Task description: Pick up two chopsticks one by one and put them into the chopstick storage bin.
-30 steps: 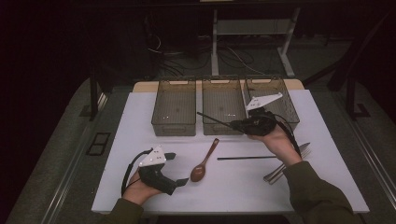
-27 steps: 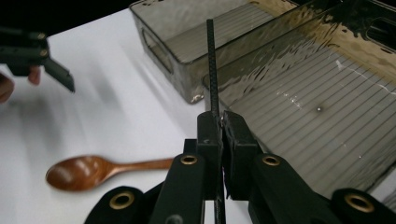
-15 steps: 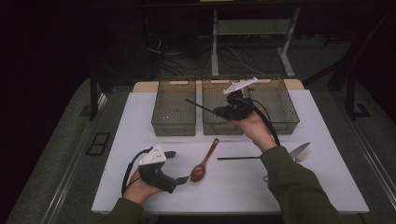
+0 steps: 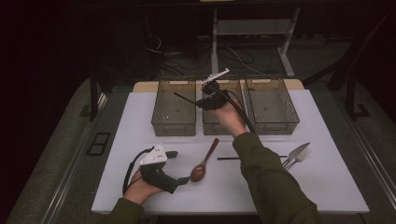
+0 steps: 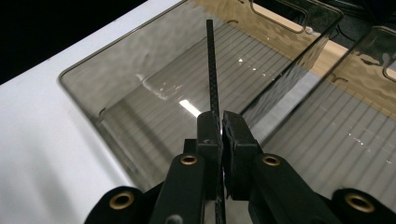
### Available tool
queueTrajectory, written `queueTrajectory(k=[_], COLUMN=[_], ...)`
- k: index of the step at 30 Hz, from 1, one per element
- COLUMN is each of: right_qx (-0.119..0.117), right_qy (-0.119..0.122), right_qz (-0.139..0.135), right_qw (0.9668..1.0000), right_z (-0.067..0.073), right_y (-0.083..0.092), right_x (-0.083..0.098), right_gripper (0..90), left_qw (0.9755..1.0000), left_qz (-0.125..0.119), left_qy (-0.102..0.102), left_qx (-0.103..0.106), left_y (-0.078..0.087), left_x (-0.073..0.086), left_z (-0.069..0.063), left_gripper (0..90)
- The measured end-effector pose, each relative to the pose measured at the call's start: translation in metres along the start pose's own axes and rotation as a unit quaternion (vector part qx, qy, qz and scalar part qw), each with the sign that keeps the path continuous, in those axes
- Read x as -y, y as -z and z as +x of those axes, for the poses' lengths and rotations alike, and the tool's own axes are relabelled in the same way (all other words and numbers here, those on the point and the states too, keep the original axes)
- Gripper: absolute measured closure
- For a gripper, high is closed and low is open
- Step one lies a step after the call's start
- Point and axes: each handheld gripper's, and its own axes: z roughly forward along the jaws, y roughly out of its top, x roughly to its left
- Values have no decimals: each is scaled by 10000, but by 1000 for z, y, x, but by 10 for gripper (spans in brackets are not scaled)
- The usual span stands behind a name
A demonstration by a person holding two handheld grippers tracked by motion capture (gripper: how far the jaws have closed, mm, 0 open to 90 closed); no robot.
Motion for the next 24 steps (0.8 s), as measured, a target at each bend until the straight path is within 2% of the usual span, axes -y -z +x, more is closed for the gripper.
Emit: queueTrajectory(k=[6, 15, 20, 22, 24], right_qx=[82, 173, 193, 133, 101], right_qy=[-147, -257, -389, -458, -375], right_qz=[41, 158, 216, 235, 256], right_qw=[9999, 9994, 9988, 9986, 9989], right_z=[2, 16, 19, 20, 22], right_y=[-23, -59, -77, -82, -85], right_x=[-12, -28, -33, -34, -34], right_gripper=[863, 862, 862, 859, 845], left_qw=[10000, 10000, 10000, 10000, 10000], left_qz=[-17, -57, -47, -40, -40], left_qy=[-21, -1, -4, -20, -22], left_qx=[22, 37, 66, 68, 81], left_y=[0, 1, 0, 0, 0], left_x=[-1, -2, -2, -2, -2], left_z=[-1, -1, -1, -1, 0], left_gripper=[0, 0, 0, 0, 0])
